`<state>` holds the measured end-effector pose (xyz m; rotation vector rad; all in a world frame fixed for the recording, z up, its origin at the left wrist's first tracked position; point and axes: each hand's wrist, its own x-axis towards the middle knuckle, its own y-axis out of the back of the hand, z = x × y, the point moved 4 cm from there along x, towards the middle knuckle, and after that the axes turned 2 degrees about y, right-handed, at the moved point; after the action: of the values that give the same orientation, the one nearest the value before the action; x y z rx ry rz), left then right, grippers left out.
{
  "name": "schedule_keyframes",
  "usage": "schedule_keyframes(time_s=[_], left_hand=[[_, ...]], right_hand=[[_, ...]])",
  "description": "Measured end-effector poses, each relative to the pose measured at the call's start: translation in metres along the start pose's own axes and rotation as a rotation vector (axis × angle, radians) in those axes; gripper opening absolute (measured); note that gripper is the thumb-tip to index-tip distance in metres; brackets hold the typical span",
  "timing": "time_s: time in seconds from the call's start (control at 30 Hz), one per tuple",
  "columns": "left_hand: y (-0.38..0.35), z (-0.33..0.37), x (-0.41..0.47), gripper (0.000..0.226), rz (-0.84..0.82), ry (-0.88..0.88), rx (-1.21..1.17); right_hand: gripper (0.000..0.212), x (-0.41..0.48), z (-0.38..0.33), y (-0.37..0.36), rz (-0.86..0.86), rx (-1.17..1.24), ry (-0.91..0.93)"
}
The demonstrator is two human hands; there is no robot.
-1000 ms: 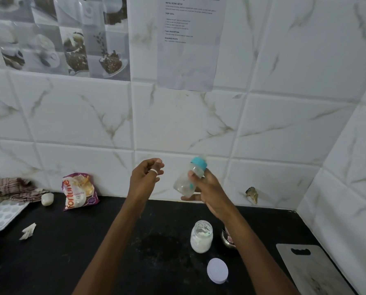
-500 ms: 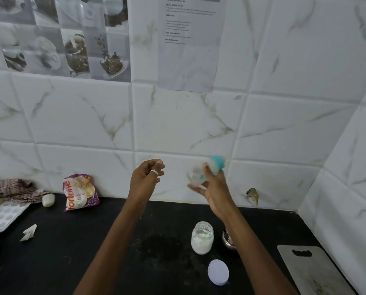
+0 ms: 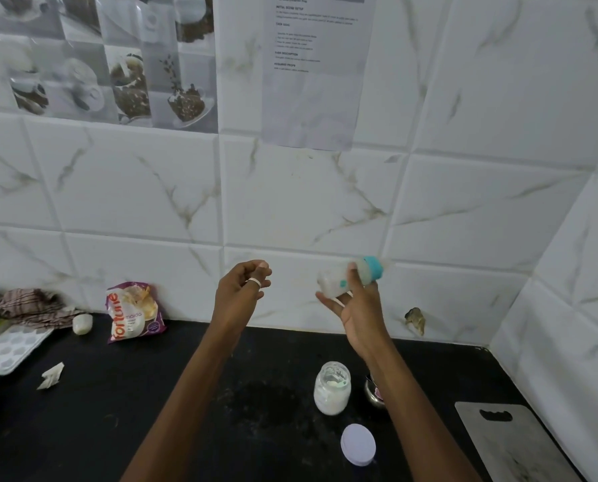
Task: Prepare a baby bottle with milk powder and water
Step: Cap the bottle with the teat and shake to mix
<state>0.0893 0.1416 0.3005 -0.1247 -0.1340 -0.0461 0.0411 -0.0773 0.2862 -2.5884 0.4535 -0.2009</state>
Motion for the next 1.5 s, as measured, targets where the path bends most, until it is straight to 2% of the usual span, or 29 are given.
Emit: schedule_keyframes(time_s=[0.1,0.13,0.23,0.27,0.37,0.4,0.5,0.53,0.63,0.67,0.77,0.8,0.93,0.97,1.07,1.1,1.2,1.23,1.33,1.37,1.47,1.5], left_hand=[[0.002,0.001,0.002,0.010,0.011,0.001,-0.007],[0.001,0.001,0.003,0.010,0.009,0.001,-0.008],[-0.001,0.001,0.002,0.010,-0.004,0.005,-0.010],[0.000,0.000,0.002,0.010,-0.003,0.007,-0.005],[0.000,0.000,0.002,0.010,0.005,0.010,-0.011],[0.000,0.000,0.002,0.010,0.003,0.010,-0.012],[-0.003,0.001,0.001,0.010,-0.010,0.006,0.000],[-0.003,0.001,0.001,0.010,-0.010,0.005,0.005],[-0.002,0.002,0.003,0.010,-0.003,0.007,-0.001],[-0.002,0.003,0.003,0.011,-0.003,0.009,-0.004],[-0.003,0.003,0.002,0.013,-0.010,0.008,-0.004],[-0.002,0.003,0.001,0.013,-0.008,0.008,-0.004],[-0.002,0.003,0.001,0.010,-0.001,0.004,0.000],[-0.003,0.004,0.001,0.009,-0.003,0.003,0.000],[-0.003,0.002,0.000,0.012,-0.004,0.007,0.002],[-0.002,0.002,0.000,0.013,0.000,0.010,0.003],[-0.001,0.004,0.002,0.014,0.012,0.014,-0.002],[-0.001,0.005,0.002,0.014,0.010,0.014,-0.004],[-0.003,0.005,0.000,0.015,-0.001,0.007,-0.002],[-0.003,0.005,0.000,0.015,-0.001,0.005,0.001],[-0.003,0.005,0.001,0.015,0.008,0.010,-0.004],[-0.003,0.005,0.001,0.016,0.006,0.012,-0.005]], right_hand=[[0.064,-0.007,0.005,-0.005,-0.169,-0.300,-0.070],[0.064,-0.006,0.004,-0.004,-0.181,-0.316,-0.064],[0.058,-0.001,-0.005,0.002,-0.015,-0.076,0.008],[0.058,0.000,-0.005,0.001,0.001,-0.083,0.019],[0.065,-0.004,0.003,-0.003,-0.158,-0.367,-0.038],[0.066,-0.004,0.002,-0.003,-0.171,-0.381,-0.033],[0.062,0.001,-0.003,0.003,-0.016,-0.144,0.033],[0.062,0.002,-0.003,0.001,-0.006,-0.143,0.038],[0.064,-0.002,0.002,-0.005,-0.181,-0.393,-0.025],[0.065,-0.002,0.000,-0.006,-0.189,-0.391,-0.020],[0.064,0.004,-0.008,-0.001,-0.010,-0.134,0.054],[0.062,0.004,-0.009,-0.003,0.002,-0.132,0.064],[0.063,-0.007,-0.002,-0.010,-0.240,-0.418,-0.046],[0.063,-0.005,-0.003,-0.007,-0.220,-0.380,-0.029],[0.055,-0.002,-0.006,-0.001,0.013,-0.084,0.042],[0.057,-0.002,-0.003,-0.001,0.008,-0.096,0.034],[0.067,-0.011,0.007,-0.005,-0.170,-0.358,-0.062],[0.067,-0.010,0.006,-0.003,-0.169,-0.354,-0.051],[0.059,-0.004,0.003,0.003,-0.001,-0.111,0.016],[0.059,-0.004,0.003,0.001,-0.006,-0.111,0.015],[0.066,-0.010,0.005,-0.008,-0.181,-0.366,-0.045],[0.066,-0.010,0.003,-0.008,-0.172,-0.358,-0.028]])
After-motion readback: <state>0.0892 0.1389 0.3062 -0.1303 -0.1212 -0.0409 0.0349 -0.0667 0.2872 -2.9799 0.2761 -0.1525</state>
